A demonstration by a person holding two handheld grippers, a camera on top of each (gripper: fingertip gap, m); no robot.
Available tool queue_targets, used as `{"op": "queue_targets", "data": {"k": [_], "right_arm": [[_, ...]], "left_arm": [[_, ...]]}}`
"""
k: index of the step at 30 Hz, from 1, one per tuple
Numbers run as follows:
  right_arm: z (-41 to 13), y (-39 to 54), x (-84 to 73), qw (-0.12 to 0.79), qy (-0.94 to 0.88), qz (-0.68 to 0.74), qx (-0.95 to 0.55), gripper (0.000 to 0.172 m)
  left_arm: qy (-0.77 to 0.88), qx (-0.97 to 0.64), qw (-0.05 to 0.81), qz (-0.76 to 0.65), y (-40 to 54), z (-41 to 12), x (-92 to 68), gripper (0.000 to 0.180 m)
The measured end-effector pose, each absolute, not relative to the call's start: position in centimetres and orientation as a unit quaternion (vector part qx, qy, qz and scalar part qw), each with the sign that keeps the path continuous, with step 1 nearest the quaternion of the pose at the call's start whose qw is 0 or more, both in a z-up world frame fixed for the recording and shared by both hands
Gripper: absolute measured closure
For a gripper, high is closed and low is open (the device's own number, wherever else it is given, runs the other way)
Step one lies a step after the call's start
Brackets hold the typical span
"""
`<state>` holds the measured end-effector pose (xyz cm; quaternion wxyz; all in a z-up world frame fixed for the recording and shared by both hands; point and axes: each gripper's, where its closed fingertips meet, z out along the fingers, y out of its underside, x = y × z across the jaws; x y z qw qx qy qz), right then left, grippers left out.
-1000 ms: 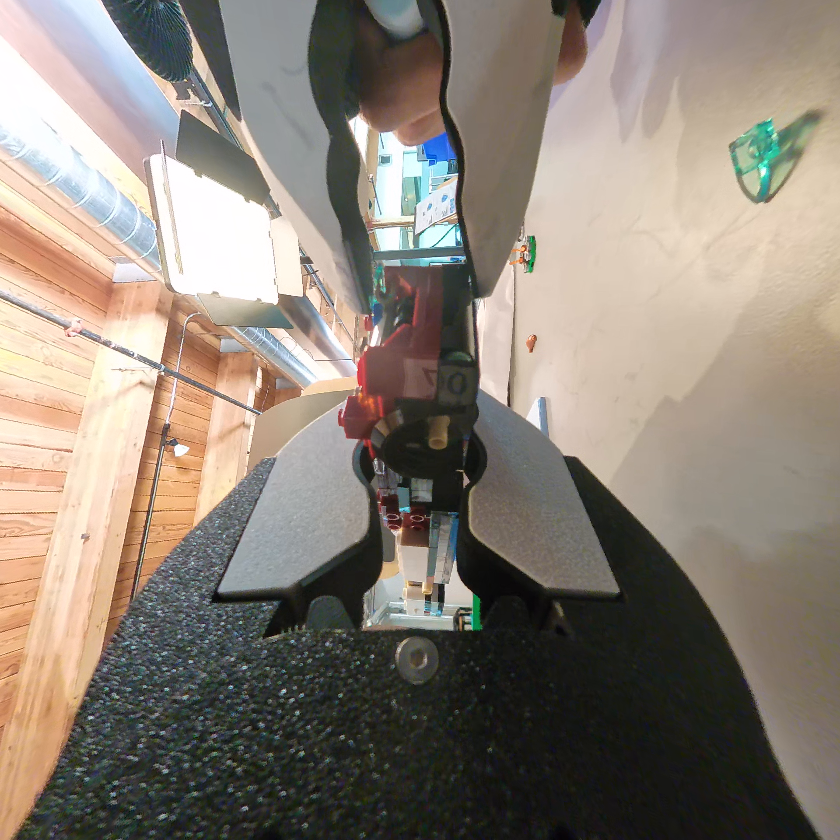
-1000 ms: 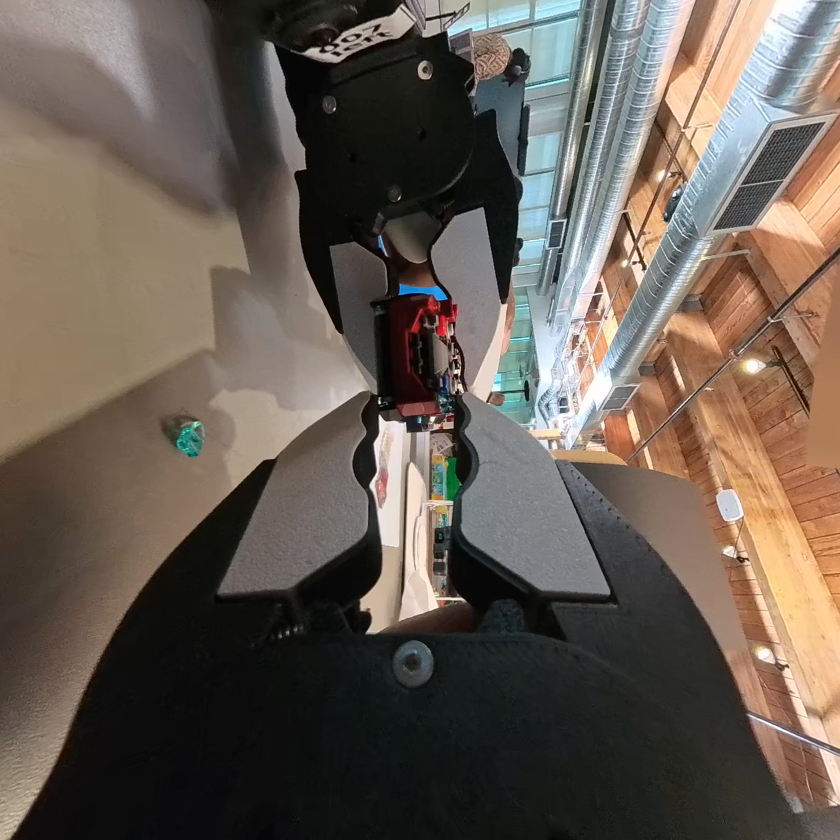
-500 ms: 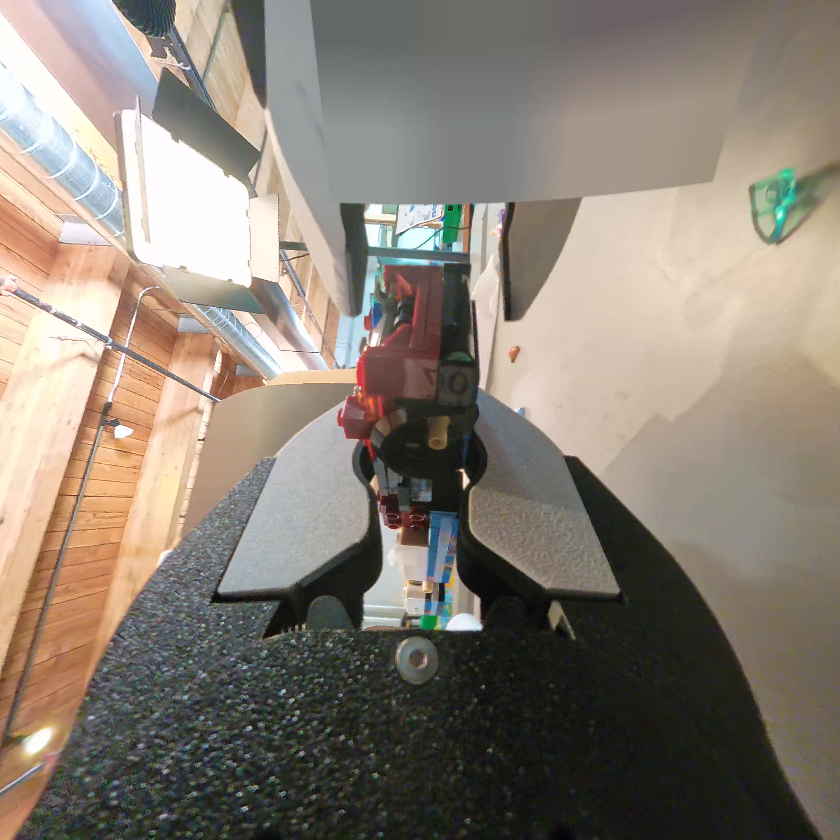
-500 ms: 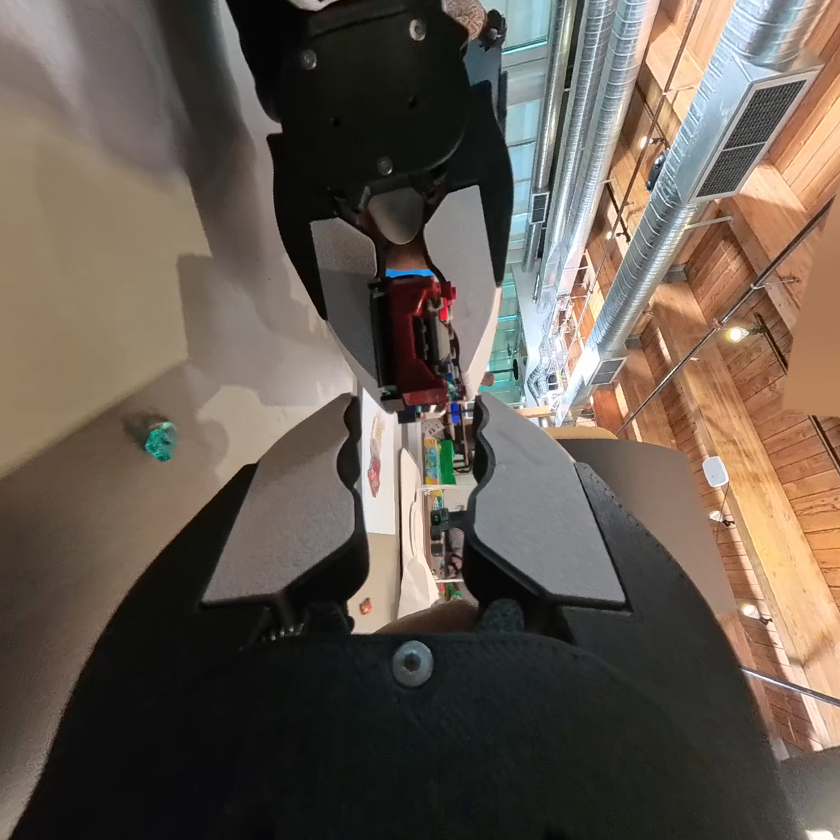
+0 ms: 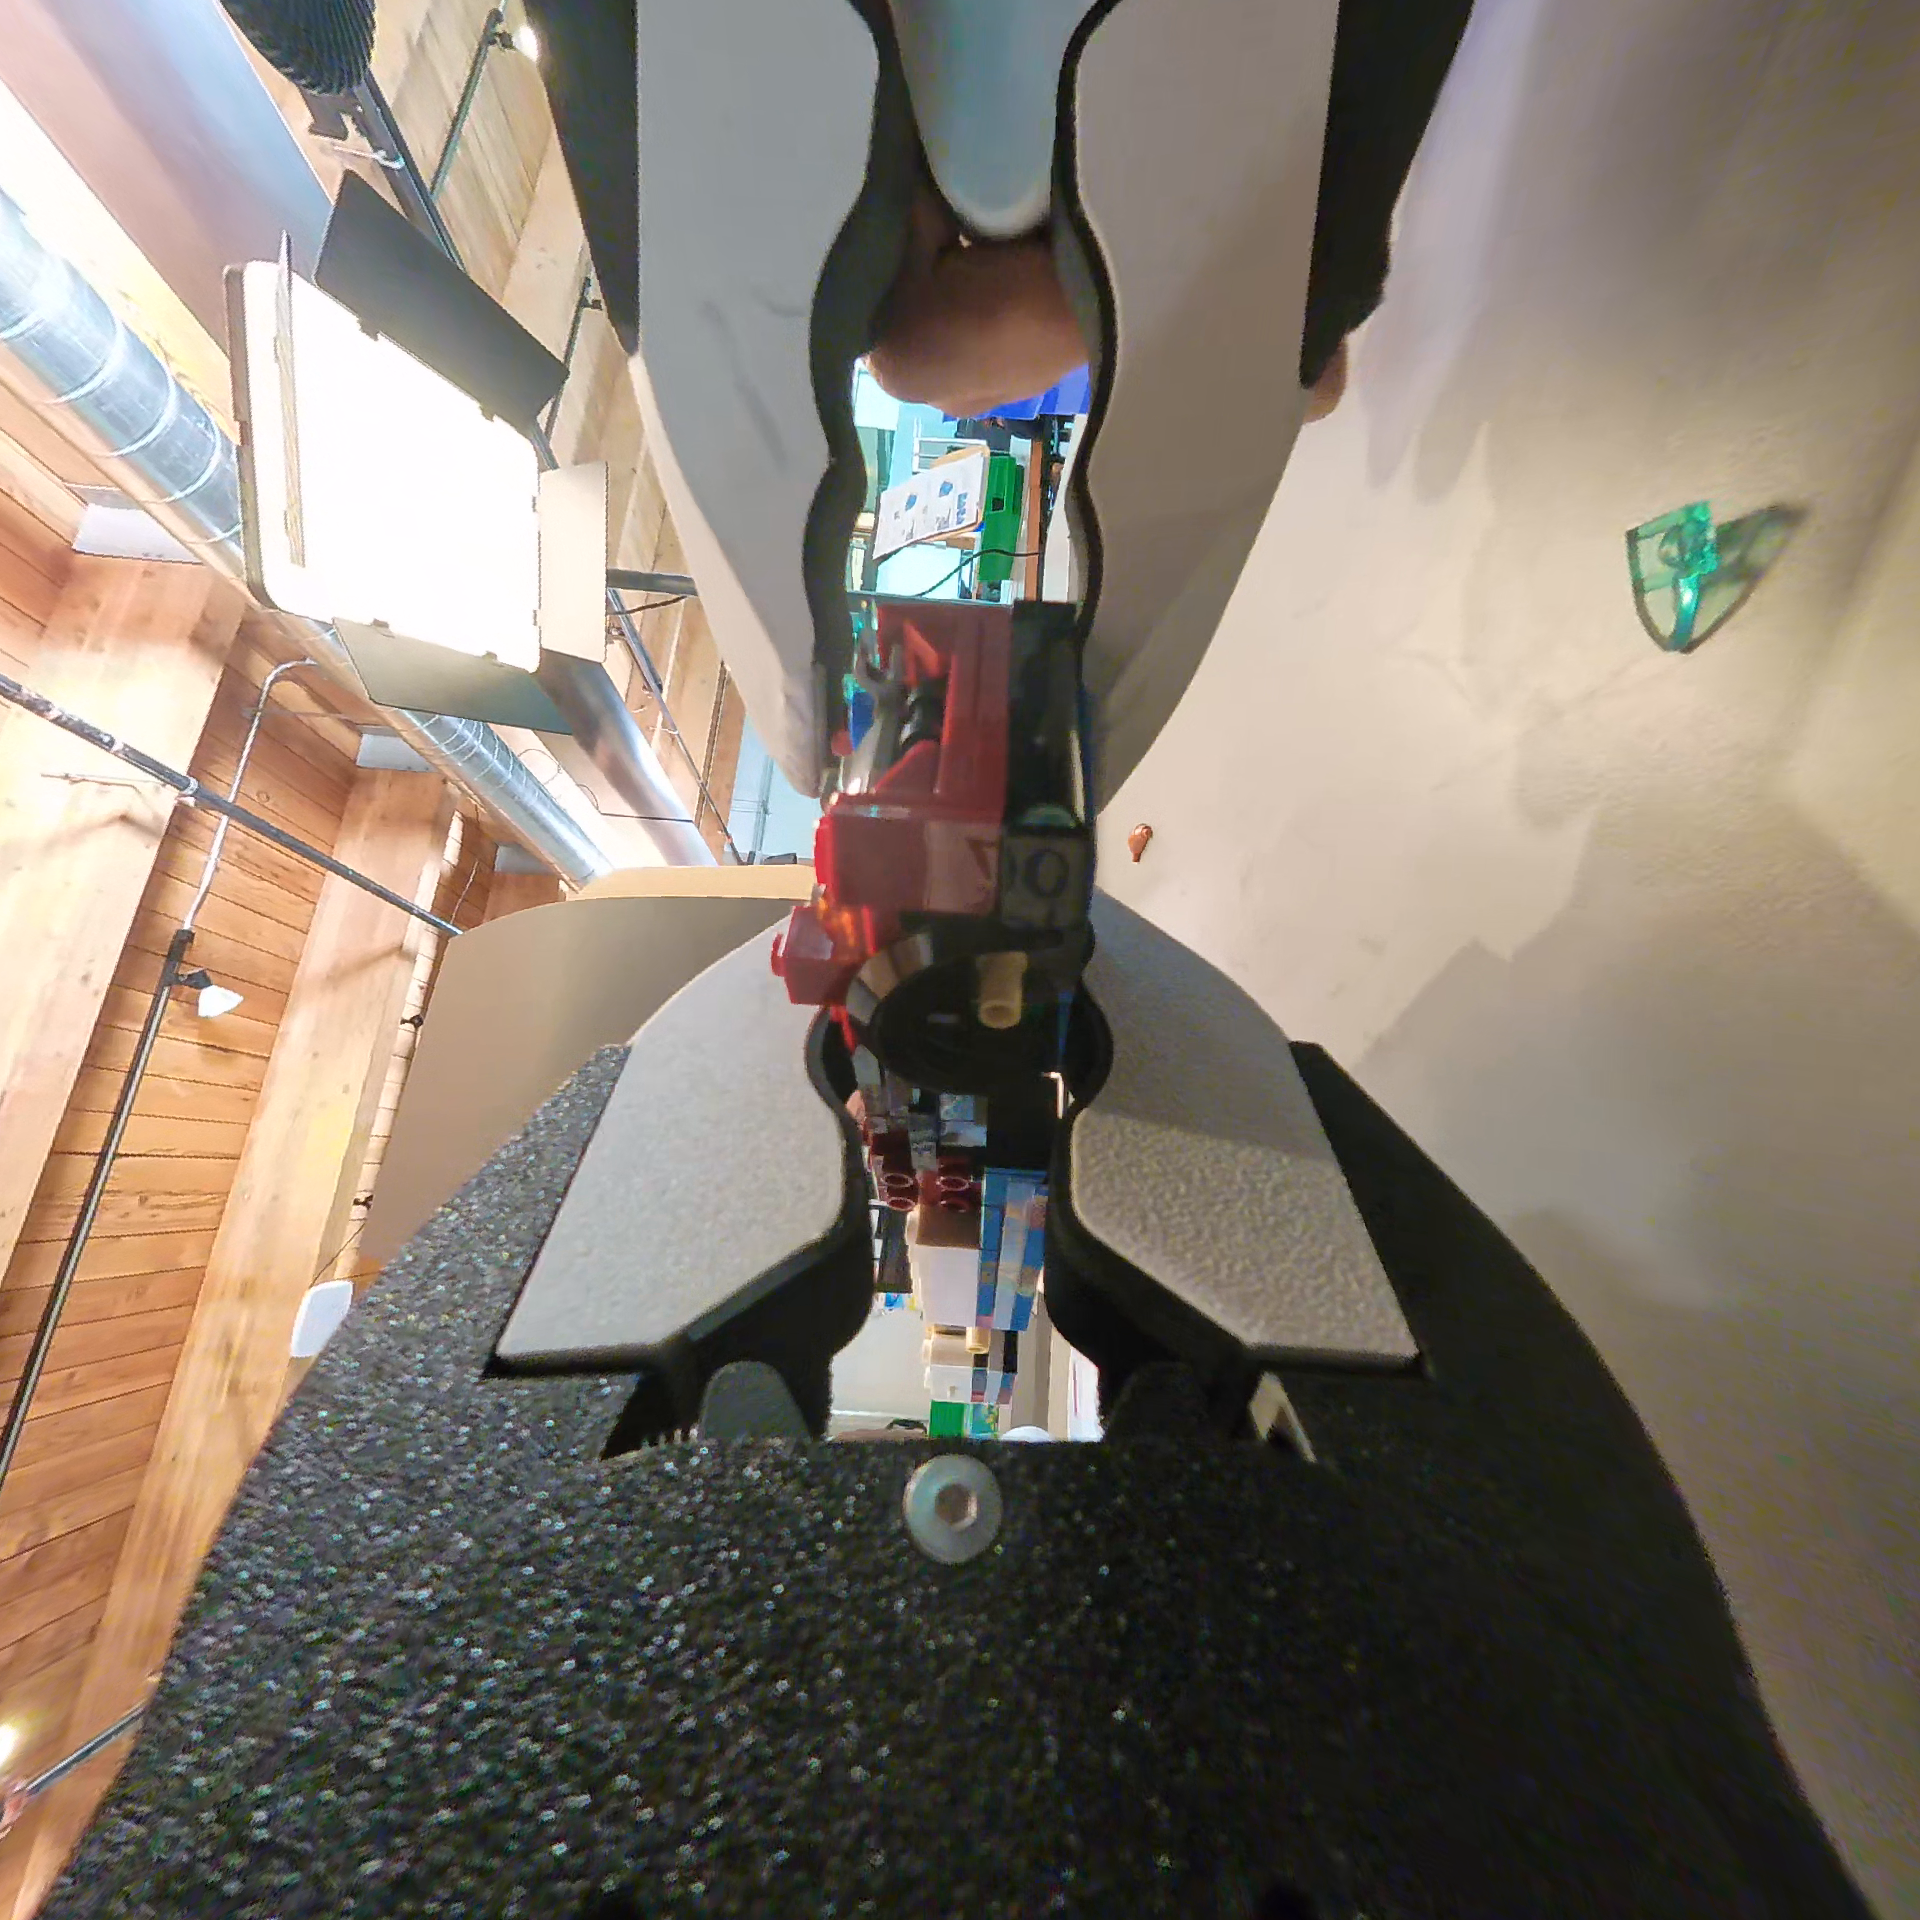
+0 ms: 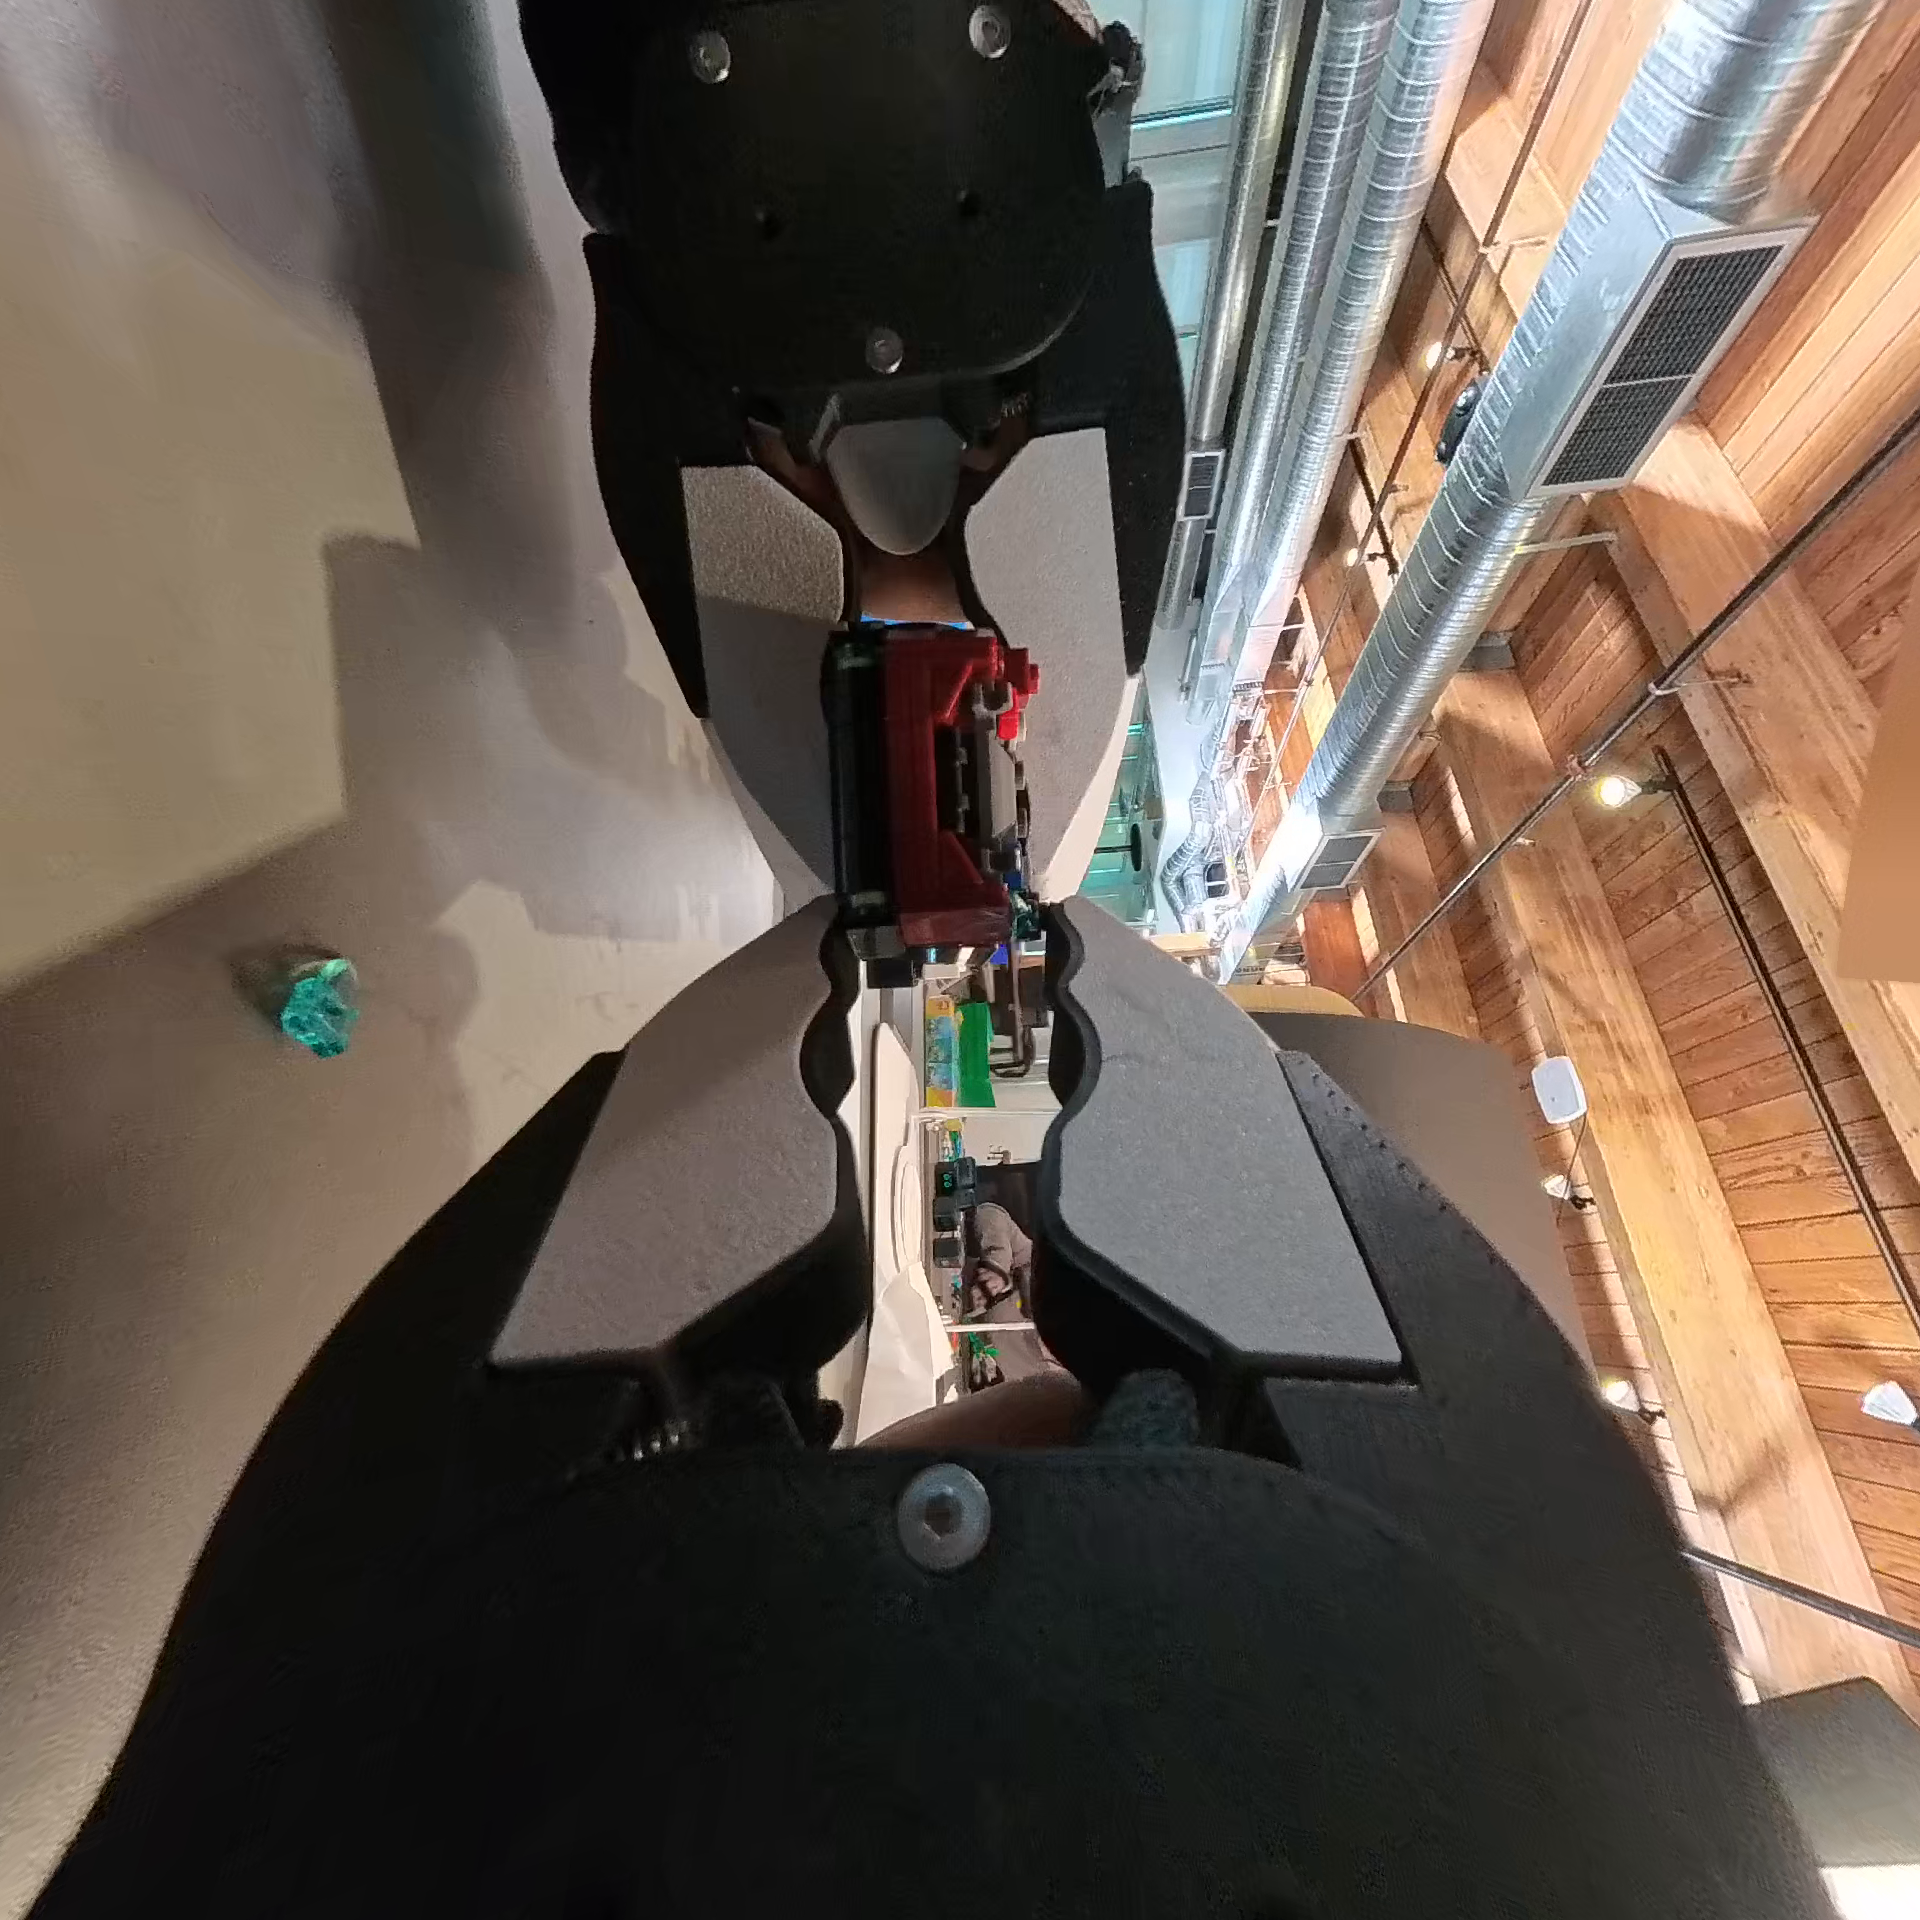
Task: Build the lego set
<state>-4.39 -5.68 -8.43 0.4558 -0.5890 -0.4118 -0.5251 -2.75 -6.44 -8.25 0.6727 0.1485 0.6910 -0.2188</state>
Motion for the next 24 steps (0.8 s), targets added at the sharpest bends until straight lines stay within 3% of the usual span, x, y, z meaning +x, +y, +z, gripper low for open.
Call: {"op": "queue_targets", "data": {"k": [7,12,24], "right_arm": [[-8.6,-5.8,-3.9,0.458,-0.396,-0.52,-0.603,0.137],[-9.0,-6.8,-2.7,0.448,-0.379,-0.502,-0.635,0.122],[-14.5,-9.8,-4.5,0.383,-0.225,-0.248,-0.861,0.135]], "left_arm": [[0.696,0.142,0.67,-0.216,-6.3,-8.5,-2.3,0.145],[0.698,0.139,0.676,-0.191,-5.1,-9.0,-1.3,0.145],[0.71,0.123,0.672,-0.17,-3.7,-9.8,0.7,0.145]]}}
